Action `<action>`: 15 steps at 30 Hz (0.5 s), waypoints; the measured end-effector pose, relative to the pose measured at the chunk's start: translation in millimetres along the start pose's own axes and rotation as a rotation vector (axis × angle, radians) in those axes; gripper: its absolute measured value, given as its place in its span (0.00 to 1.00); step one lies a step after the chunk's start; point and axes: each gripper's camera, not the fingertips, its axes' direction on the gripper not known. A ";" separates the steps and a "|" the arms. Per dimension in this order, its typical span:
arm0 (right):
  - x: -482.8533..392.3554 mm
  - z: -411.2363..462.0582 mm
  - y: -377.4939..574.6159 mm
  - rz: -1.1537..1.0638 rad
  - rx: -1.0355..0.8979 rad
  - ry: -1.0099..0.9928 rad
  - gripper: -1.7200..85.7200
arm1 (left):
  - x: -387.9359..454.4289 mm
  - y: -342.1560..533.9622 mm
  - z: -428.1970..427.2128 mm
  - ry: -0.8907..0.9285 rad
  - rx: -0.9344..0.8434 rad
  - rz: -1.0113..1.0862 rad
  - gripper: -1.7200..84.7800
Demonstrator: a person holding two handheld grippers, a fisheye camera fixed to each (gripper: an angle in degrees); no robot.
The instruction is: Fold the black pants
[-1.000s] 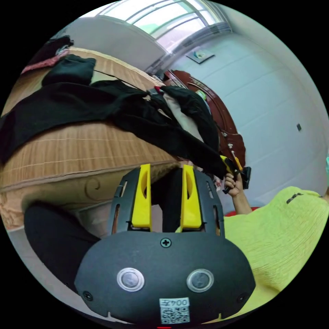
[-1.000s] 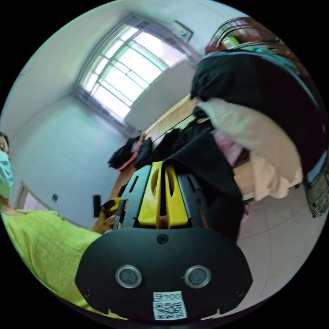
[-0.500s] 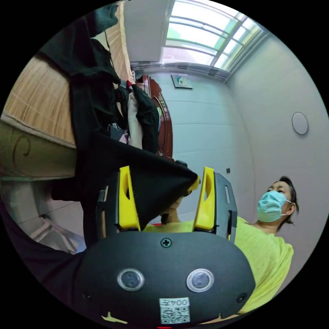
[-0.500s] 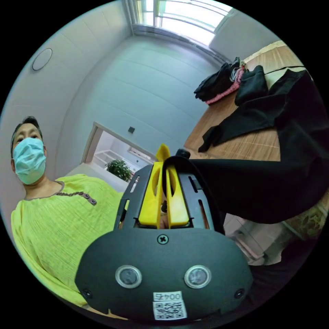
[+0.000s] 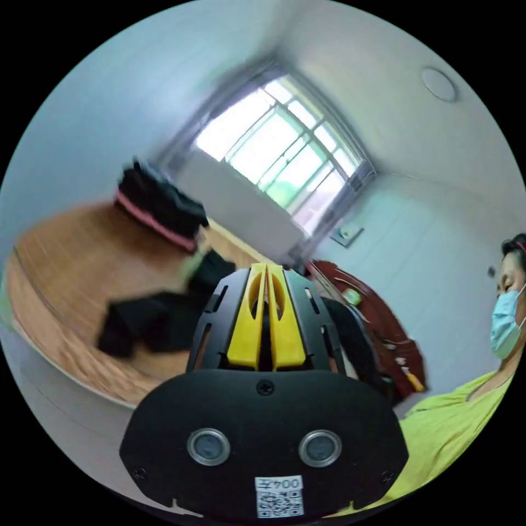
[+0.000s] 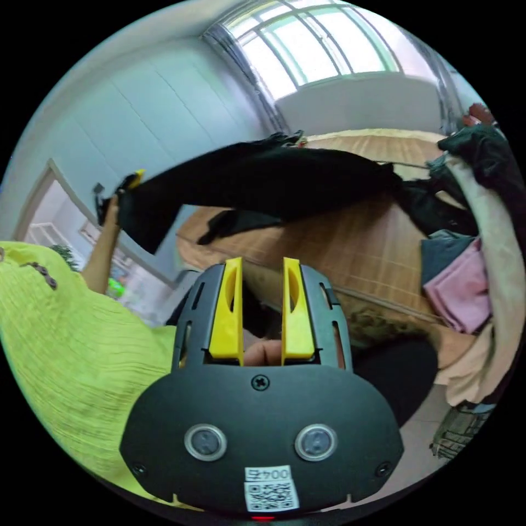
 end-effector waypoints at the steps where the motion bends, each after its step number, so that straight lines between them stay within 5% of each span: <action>1: -4.4 -0.1 3.9 -0.014 0.013 0.115 0.15 | -2.7 -23.3 -13.4 -0.086 0.056 0.065 0.02; 6: -8.5 12.2 10.1 0.018 0.059 0.286 0.16 | -61.9 -53.3 15.8 -0.327 -0.189 0.021 0.03; 15: 21.4 65.3 -13.8 0.152 0.001 0.281 0.14 | 5.5 120.5 126.4 -0.351 -0.379 0.161 0.03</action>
